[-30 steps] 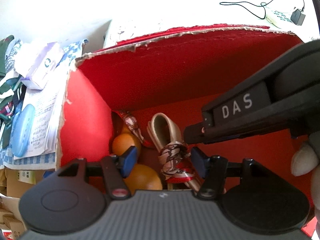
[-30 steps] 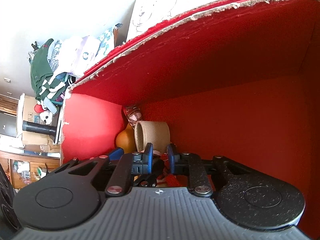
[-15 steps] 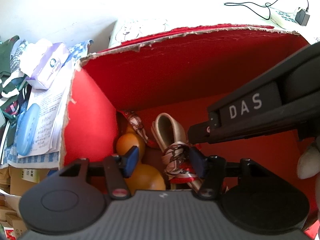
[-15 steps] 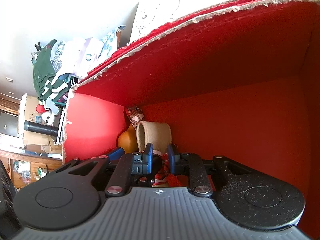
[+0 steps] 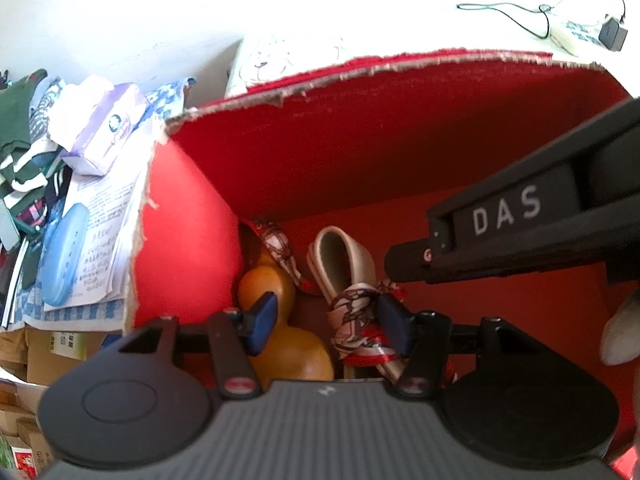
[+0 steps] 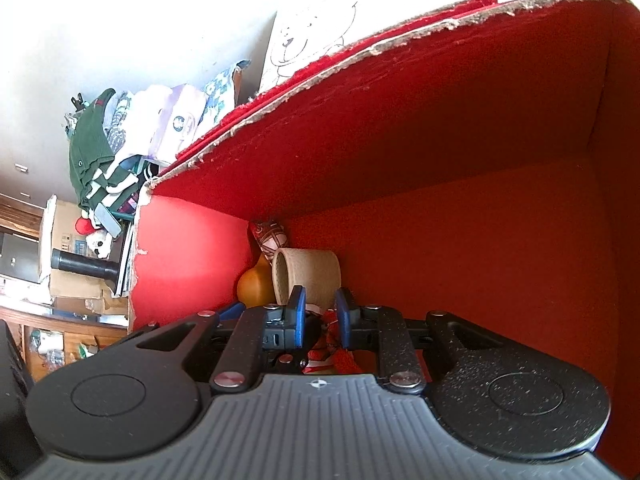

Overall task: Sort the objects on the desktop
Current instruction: 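Withdraw the right tool upward out of the red box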

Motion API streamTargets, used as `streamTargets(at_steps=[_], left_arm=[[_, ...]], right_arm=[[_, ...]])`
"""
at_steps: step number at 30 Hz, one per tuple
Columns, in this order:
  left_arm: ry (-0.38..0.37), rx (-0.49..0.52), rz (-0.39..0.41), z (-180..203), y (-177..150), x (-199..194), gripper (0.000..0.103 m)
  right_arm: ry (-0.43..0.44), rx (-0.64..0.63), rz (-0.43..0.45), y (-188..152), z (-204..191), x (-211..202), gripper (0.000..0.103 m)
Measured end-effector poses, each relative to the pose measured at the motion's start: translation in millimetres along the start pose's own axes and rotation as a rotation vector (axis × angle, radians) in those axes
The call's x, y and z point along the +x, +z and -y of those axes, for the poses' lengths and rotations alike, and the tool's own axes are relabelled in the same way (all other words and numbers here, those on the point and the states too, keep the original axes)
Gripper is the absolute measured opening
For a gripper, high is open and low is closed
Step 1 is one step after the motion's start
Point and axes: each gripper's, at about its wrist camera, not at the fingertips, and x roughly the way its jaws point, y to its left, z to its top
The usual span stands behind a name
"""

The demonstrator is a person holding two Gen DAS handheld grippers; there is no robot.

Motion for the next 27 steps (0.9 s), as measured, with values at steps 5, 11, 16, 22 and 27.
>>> streamTargets(at_steps=[5, 11, 16, 22, 27], left_arm=[[0.026, 0.006, 0.052, 9, 2, -13, 0.072], [0.047, -0.014, 0.056, 8, 2, -17, 0.074], [0.073, -0.048, 0.065, 3, -1, -28, 0.074], [0.097, -0.083, 0.085, 2, -4, -42, 0.074], [0.105, -0.106, 0.098, 2, -8, -58, 0.074]], right_arm=[[0.018, 0.008, 0.014, 1, 2, -1, 0.021], [0.007, 0.009, 0.028, 0, 1, -3, 0.022], [-0.011, -0.026, 0.068, -6, -1, -11, 0.022], [-0.024, -0.075, 0.119, -18, -1, -24, 0.022], [-0.035, -0.125, 0.198, -28, -2, -45, 0.022]])
